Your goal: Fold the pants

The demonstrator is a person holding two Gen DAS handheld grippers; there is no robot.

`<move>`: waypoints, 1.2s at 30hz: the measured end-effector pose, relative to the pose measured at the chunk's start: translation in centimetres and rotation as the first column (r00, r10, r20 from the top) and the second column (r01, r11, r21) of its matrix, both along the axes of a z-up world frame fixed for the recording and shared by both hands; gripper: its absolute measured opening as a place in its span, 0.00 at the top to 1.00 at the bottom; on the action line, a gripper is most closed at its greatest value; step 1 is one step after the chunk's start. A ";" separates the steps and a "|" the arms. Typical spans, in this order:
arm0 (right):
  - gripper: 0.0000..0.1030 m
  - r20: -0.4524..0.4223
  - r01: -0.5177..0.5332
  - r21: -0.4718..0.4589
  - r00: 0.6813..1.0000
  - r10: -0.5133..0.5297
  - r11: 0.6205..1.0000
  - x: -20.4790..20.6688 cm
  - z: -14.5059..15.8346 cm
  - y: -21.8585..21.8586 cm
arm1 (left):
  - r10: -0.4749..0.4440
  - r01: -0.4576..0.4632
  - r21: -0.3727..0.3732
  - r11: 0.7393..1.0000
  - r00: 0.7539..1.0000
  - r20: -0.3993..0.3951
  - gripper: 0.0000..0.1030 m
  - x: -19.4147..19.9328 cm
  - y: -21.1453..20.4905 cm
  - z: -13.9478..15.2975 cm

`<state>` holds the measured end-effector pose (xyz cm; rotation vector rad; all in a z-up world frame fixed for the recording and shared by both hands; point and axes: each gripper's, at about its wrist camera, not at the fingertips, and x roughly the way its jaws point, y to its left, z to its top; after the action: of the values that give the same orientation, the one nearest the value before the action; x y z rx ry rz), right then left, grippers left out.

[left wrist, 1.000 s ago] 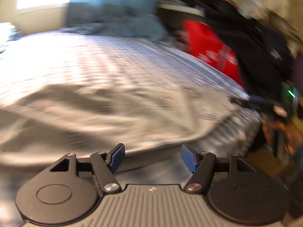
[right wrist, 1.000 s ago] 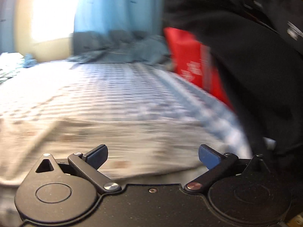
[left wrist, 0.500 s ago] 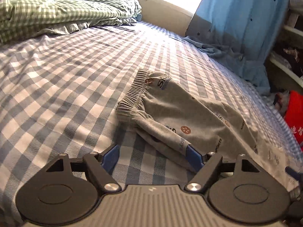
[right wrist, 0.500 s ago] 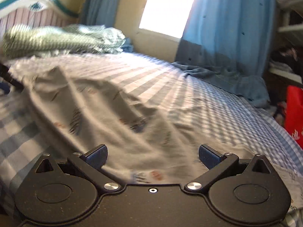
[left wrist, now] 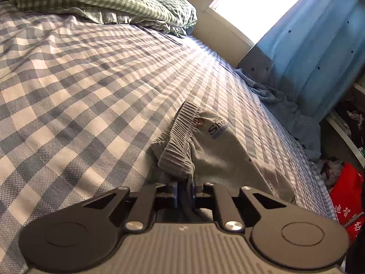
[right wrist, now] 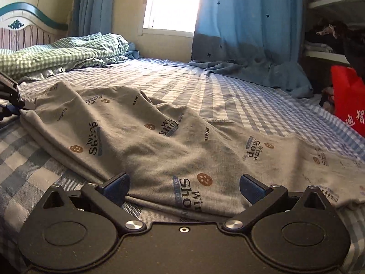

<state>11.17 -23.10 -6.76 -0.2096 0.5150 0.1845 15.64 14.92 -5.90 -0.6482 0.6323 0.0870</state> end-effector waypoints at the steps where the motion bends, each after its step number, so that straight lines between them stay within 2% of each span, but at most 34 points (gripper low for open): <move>1: 0.01 0.005 -0.004 -0.021 1.000 0.004 1.000 -0.1 0.1 0.2 | 0.004 -0.005 0.040 0.999 1.000 0.012 0.94 -0.1 -0.6 0.5; 3: 0.01 0.013 -0.002 -0.047 1.000 0.003 0.999 -0.2 0.2 0.6 | -0.002 -0.011 0.174 0.985 0.997 0.078 0.95 -1.0 -2.6 2.2; 6: 0.01 0.021 0.003 -0.073 1.000 -0.001 0.997 -0.6 0.4 1.0 | -0.024 -0.025 0.299 0.954 0.987 0.158 0.95 -2.2 -4.6 4.6; 9: 0.01 0.016 -0.010 -0.085 1.000 0.011 0.996 -0.8 0.7 1.3 | -0.021 -0.035 0.305 0.952 0.984 0.177 0.95 -3.4 -4.5 5.6; 11: 0.01 0.019 -0.032 -0.101 0.999 0.034 0.994 -1.1 0.9 1.7 | -0.017 -0.035 0.317 0.948 0.987 0.160 0.95 -4.0 -4.2 5.4; 13: 0.01 0.024 -0.063 -0.117 0.998 0.066 0.991 -1.6 0.9 2.1 | 0.004 -0.039 0.298 0.954 0.993 0.117 0.95 -4.3 -3.6 4.1; 16: 0.01 0.005 -0.096 -0.117 0.995 0.097 0.989 -1.8 0.5 2.4 | 0.031 -0.044 0.215 0.976 0.998 0.060 0.95 -5.2 -2.2 1.9; 19: 0.01 -0.006 -0.087 -0.069 0.996 0.087 0.994 -1.7 0.4 1.9 | -0.013 0.001 0.226 0.974 0.999 0.051 0.94 -5.8 -2.0 0.7; 22: 0.01 -0.023 -0.099 -0.021 0.995 0.099 0.995 -1.2 0.7 1.1 | -0.004 -0.006 0.205 0.979 0.999 0.049 0.76 -6.3 -1.7 0.7; 24: 0.01 -0.011 -0.113 -0.017 0.994 0.112 0.993 -1.0 1.2 0.9 | 0.018 -0.030 0.212 0.977 0.998 0.058 0.54 -6.7 -1.2 1.2; 26: 0.01 0.006 -0.129 -0.010 0.992 0.129 0.992 -0.8 1.7 0.6 | 0.025 -0.042 0.229 0.973 0.997 0.079 0.46 -6.6 -0.6 1.9; 32: 0.01 0.017 -0.191 0.042 0.981 0.191 0.981 2.5 3.2 0.5 | -0.042 0.005 0.306 0.952 0.993 0.113 0.37 -2.0 1.9 4.9; 34: 0.01 0.017 -0.217 0.073 0.976 0.216 0.974 4.9 4.0 0.8 | -0.093 0.050 0.366 0.929 0.990 0.102 0.33 0.6 1.9 5.4; 36: 0.01 0.004 -0.240 0.110 0.970 0.241 0.964 7.8 5.0 1.1 | -0.138 0.102 0.419 0.902 0.989 0.056 0.31 3.2 1.5 5.2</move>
<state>18.92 -22.01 -1.75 -0.1632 0.4868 0.4507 18.79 16.41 -0.68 -0.1972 0.5477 0.0752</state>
